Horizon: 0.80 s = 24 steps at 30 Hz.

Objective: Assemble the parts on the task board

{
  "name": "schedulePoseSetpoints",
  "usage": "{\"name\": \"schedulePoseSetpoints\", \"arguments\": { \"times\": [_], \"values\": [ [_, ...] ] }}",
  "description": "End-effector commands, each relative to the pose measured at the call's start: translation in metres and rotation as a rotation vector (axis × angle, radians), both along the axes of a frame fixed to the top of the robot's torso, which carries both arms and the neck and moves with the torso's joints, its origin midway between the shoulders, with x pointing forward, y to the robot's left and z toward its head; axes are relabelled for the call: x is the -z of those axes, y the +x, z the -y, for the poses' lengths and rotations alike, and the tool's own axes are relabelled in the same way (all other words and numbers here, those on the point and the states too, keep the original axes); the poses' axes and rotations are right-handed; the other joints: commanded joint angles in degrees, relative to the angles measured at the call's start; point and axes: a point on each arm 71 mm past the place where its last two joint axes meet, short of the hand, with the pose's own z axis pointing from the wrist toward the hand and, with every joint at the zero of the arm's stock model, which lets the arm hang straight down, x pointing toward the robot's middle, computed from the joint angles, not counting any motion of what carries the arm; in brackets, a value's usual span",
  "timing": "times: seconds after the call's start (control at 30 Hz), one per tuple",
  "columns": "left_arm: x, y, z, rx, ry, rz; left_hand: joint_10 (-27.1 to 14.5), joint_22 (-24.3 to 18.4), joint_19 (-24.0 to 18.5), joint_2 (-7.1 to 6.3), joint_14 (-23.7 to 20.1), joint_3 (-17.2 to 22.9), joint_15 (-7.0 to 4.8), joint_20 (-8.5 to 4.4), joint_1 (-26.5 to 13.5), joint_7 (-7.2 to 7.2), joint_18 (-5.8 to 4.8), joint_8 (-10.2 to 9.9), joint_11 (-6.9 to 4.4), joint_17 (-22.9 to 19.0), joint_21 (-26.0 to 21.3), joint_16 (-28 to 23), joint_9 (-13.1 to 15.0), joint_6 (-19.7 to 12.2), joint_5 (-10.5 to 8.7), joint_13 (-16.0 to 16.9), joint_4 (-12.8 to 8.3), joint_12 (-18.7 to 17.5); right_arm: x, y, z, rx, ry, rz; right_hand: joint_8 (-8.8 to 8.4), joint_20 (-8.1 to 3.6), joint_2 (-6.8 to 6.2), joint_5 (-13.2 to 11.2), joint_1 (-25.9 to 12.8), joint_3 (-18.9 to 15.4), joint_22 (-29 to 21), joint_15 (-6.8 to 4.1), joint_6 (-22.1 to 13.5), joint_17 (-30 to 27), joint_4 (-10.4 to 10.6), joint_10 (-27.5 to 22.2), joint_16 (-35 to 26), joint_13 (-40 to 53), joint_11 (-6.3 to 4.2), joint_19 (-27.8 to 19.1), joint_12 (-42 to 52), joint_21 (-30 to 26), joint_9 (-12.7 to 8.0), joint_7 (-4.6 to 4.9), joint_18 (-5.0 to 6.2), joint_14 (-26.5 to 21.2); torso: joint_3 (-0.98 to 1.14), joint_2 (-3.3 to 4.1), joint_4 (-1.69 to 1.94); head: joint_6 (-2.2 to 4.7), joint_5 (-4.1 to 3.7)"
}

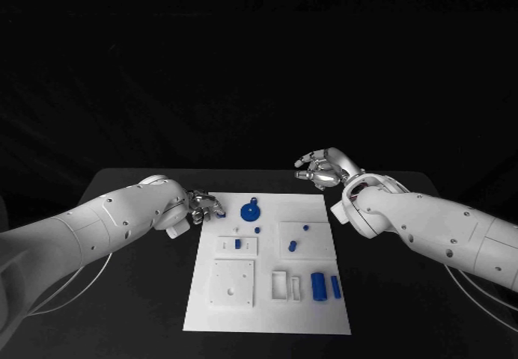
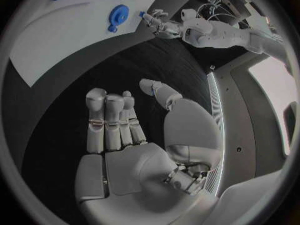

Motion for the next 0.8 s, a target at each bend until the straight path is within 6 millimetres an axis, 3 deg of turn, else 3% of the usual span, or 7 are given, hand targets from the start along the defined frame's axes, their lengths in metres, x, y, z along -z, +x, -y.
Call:
{"name": "schedulePoseSetpoints", "arguments": {
  "times": [0.03, 0.17, 0.43, 0.8],
  "values": [
    [-0.003, -0.003, 0.002, -0.015, -0.03, 0.025, 2.3, 0.1, 0.4, 0.14, 1.2, 0.3, -1.6, -6.9, -0.4, 0.2, -0.85, 1.4, -1.68, 0.1, 0.0, 0.4, 1.0, 2.8, 0.64, 0.1, -0.6, -0.3, 0.0, 0.0, 0.0, -0.01, -0.009, 0.0, 0.24, 0.07, 0.32, 0.4, -0.2, -0.1, 0.4, -0.02, 0.0, 0.1, 0.1, 0.0, -0.2, -0.1, -0.05, 0.4, 0.3, -0.2, -0.1, 0.45, 5.73, 0.2, -0.08, -0.24, 0.22, -0.08, 0.02],
    [-0.003, -0.012, 0.001, -0.004, -0.038, 0.027, 3.3, 0.1, 0.9, -0.21, 1.8, 0.4, -2.05, -7.02, -1.1, -0.3, -0.82, 1.9, -2.17, 0.6, -0.1, 1.1, 1.0, 4.1, 2.5, 0.4, -0.8, -0.1, 0.001, 0.001, 0.002, -0.007, -0.012, -0.002, 0.24, 0.07, 0.32, 0.4, -0.2, -0.1, 0.4, -0.02, 0.0, 0.1, 0.1, 0.0, -0.2, -0.1, -0.05, 0.4, 0.3, -0.2, -0.1, 0.45, 5.73, 0.2, -0.2, -0.63, 0.55, -0.3, -0.08],
    [-0.004, -0.03, 0.006, 0.042, -0.033, 0.032, 5.3, 0.2, 1.9, -0.92, 2.8, 0.5, -2.92, -7.34, -1.7, -1.24, -0.64, 2.8, -3.11, 1.7, 0.2, 2.8, 1.0, 6.4, 4.15, 1.1, -0.9, 0.9, 0.002, 0.004, 0.003, -0.003, -0.02, -0.002, 0.25, 0.07, 0.33, 0.4, -0.2, -0.1, 0.4, -0.03, 0.0, 0.1, 0.1, 0.0, -0.2, -0.1, -0.06, 0.4, 0.3, -0.2, -0.1, 0.45, 5.73, 0.2, -0.43, -1.3, 0.97, -0.62, -0.1],
    [0.006, -0.049, 0.015, 0.089, -0.01, 0.008, 6.0, 0.7, 2.9, -1.91, 3.5, 0.6, -3.52, -7.73, -0.7, -1.92, -0.37, 4.0, -3.76, 2.5, 0.9, 3.8, 2.1, 8.0, 3.71, 1.8, -0.9, 2.8, 0.006, 0.004, 0.003, -0.004, -0.027, -0.007, 0.26, 0.06, 0.36, 0.6, -0.2, -0.1, 0.5, -0.03, 0.1, 0.1, 0.1, 0.0, -0.2, -0.1, -0.06, 0.4, 0.3, -0.2, -0.1, 0.44, 5.73, 0.3, -0.42, -1.65, 0.97, -0.89, 0.24]
  ]
}}
